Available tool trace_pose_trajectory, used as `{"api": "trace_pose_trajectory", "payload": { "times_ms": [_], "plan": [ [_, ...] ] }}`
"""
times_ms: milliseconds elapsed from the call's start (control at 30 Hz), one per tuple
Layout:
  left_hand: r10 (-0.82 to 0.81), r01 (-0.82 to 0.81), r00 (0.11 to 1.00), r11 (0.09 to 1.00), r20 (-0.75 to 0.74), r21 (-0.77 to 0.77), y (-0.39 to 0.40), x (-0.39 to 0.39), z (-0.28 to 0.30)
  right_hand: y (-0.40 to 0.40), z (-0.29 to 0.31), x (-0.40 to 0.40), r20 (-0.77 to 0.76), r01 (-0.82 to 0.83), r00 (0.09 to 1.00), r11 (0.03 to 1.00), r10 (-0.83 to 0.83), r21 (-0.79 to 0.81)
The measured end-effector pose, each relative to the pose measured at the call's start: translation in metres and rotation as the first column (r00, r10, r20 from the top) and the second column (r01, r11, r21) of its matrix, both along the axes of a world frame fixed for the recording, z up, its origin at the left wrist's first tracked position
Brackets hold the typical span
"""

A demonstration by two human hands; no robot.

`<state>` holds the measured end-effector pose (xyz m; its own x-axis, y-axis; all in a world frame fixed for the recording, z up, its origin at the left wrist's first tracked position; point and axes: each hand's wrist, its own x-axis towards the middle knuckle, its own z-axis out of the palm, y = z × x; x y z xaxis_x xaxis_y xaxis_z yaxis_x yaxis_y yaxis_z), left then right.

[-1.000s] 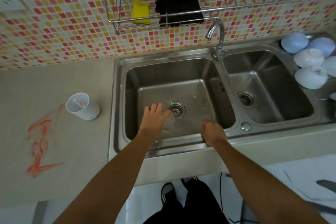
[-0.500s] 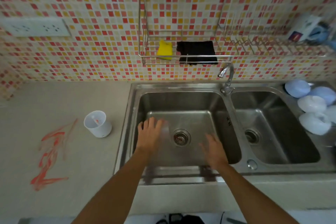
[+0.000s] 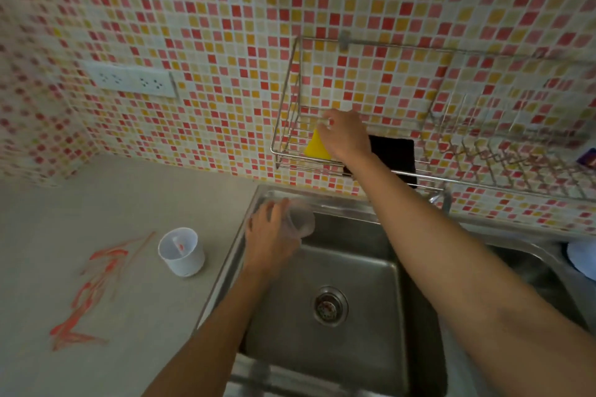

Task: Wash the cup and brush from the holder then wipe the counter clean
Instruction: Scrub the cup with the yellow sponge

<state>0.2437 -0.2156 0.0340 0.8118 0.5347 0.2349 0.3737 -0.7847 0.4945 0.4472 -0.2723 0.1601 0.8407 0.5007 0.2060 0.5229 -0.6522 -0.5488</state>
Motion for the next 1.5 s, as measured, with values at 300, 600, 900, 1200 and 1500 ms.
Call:
{"api": "trace_pose_trajectory", "payload": {
  "times_ms": [300, 600, 900, 1200, 1500],
  "plan": [
    [-0.105, 0.107, 0.993, 0.993, 0.047, -0.045, 0.027, -0.004, 0.011, 0.039, -0.022, 0.017, 0.019, 0.12, 0.993, 0.978, -0.119, -0.172],
    [-0.214, 0.201, 0.97, 0.973, 0.119, 0.109, 0.031, 0.006, 0.012, -0.073, 0.003, -0.09, 0.291, -0.182, 0.955, 0.886, 0.056, 0.426],
    [-0.412, 0.386, 0.893, 0.908, 0.179, 0.166, 0.026, 0.012, 0.032, -0.099, -0.075, -0.133, 0.433, -0.331, 0.842, 0.942, 0.322, -0.055],
    [-0.505, 0.469, 0.857, 0.847, 0.104, 0.249, 0.021, 0.008, 0.036, -0.097, -0.08, -0.164, 0.126, -0.23, 0.969, 0.961, 0.211, 0.153],
    [-0.529, 0.488, 0.841, 0.833, 0.117, 0.26, 0.025, 0.004, 0.043, -0.084, -0.075, -0.159, 0.313, -0.219, 0.918, 0.97, 0.242, -0.106]
  ]
}}
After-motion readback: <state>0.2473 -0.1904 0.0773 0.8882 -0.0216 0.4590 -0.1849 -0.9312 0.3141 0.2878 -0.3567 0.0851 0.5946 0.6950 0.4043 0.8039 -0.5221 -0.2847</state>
